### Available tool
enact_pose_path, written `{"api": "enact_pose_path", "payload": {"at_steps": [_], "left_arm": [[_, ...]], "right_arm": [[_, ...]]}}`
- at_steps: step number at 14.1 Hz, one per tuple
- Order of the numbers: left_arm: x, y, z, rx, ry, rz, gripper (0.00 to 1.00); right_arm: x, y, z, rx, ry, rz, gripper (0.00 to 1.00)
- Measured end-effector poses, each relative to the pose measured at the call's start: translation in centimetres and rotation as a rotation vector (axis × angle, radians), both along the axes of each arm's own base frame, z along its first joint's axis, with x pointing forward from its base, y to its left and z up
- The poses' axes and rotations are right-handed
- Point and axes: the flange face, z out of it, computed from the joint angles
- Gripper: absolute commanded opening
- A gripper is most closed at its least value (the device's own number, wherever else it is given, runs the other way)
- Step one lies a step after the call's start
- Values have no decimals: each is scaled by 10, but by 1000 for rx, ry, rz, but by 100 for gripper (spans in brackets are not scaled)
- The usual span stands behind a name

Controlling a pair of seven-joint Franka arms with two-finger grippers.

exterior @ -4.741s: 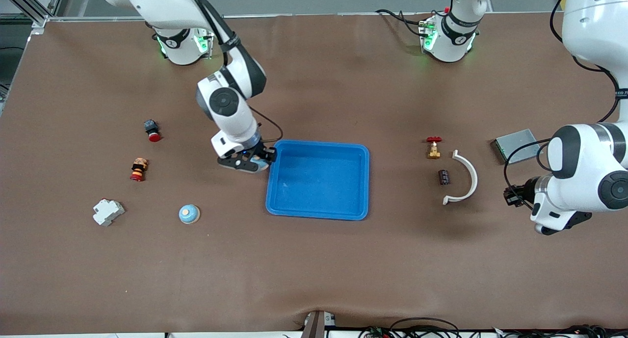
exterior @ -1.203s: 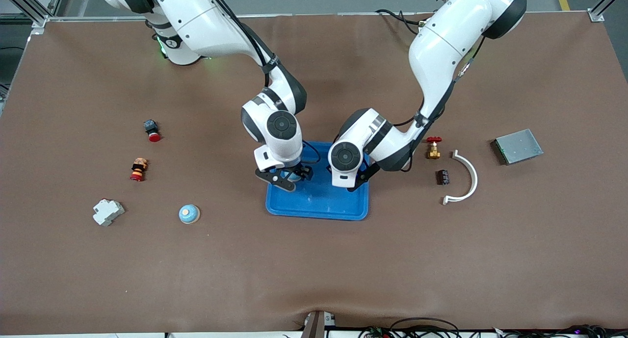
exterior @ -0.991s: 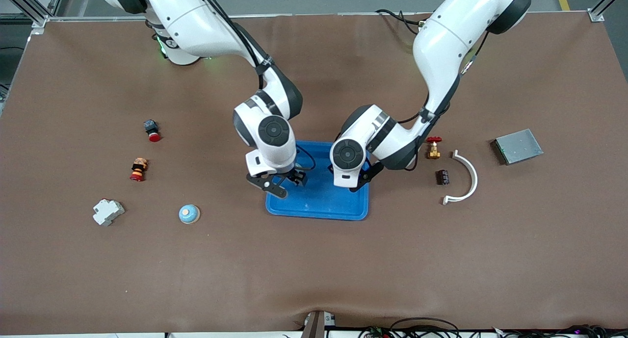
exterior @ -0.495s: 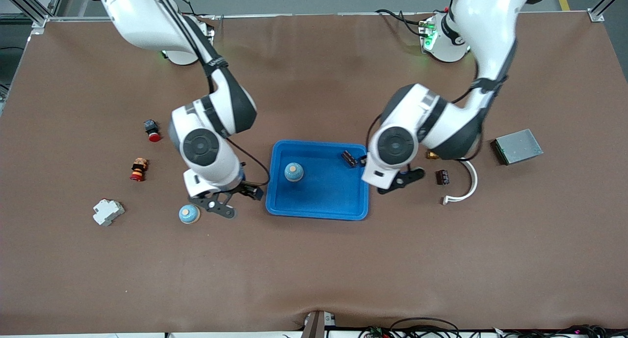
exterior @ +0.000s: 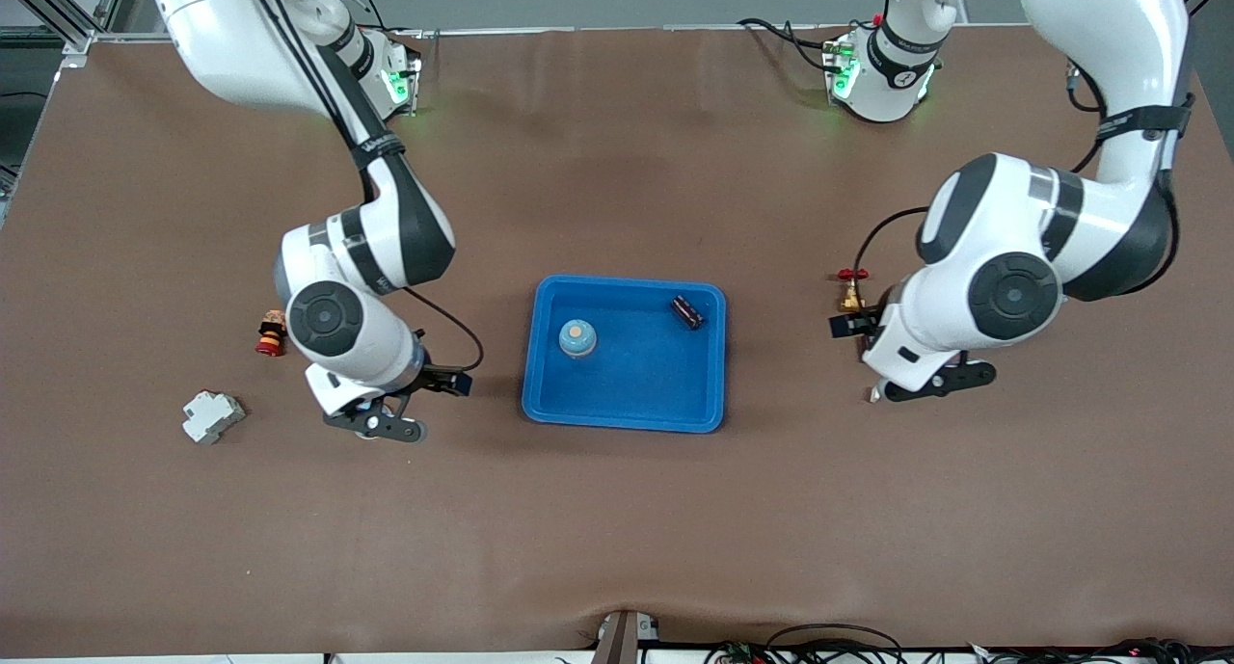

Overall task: Place electrolytic capacitor and blue bell in tray
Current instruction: 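Reach the left gripper to the second capacitor while the right reaches the bell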

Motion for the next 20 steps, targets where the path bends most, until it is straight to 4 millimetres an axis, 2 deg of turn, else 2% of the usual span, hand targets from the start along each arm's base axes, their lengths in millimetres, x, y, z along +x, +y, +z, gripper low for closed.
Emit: {"api": "enact_pose_path", "payload": {"at_steps": [3, 6, 9, 15, 20], "left_arm": [[-7, 8, -38, -11, -83, -28, 100], [-35, 16, -75, -8, -141, -86, 100], [-47, 25, -96, 1, -123, -178, 100], [-59, 53, -136, -43, -185, -172, 100], [-55, 82, -173, -70, -179, -115, 100]], "right_arm": [[6, -22, -3, 2, 8, 39, 100], [11, -45, -8, 8, 8, 78, 100], [18, -63, -13, 17, -27, 102, 100], [20, -94, -41, 20, -103, 162, 100], [24, -133, -65, 17, -124, 190, 100]]}}
